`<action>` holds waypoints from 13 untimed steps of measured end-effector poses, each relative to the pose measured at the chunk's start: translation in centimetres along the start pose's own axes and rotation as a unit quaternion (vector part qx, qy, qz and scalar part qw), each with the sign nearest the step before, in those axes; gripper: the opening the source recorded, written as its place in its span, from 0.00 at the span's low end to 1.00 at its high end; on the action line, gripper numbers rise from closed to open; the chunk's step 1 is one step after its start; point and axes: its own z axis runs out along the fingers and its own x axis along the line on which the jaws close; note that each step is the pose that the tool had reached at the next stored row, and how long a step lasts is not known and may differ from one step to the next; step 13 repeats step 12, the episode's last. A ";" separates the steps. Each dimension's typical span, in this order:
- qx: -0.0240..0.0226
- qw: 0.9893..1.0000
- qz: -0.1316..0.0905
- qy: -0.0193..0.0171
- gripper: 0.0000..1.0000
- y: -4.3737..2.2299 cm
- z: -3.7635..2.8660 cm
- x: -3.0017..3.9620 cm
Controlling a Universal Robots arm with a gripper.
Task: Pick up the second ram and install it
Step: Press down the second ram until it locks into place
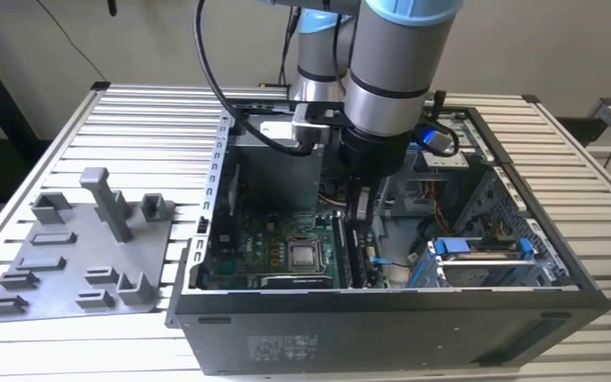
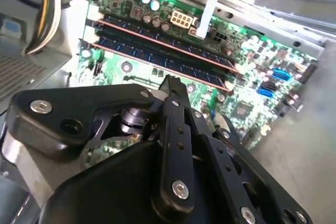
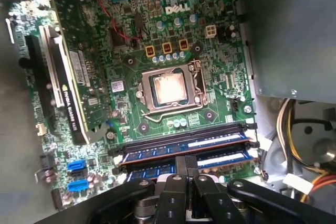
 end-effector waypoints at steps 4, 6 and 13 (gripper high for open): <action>0.000 1.000 0.000 0.000 0.11 0.00 -0.19 0.00; 0.000 1.000 0.000 0.000 0.11 0.00 -0.23 0.00; 0.000 1.000 0.000 0.000 0.11 0.00 -0.38 -0.01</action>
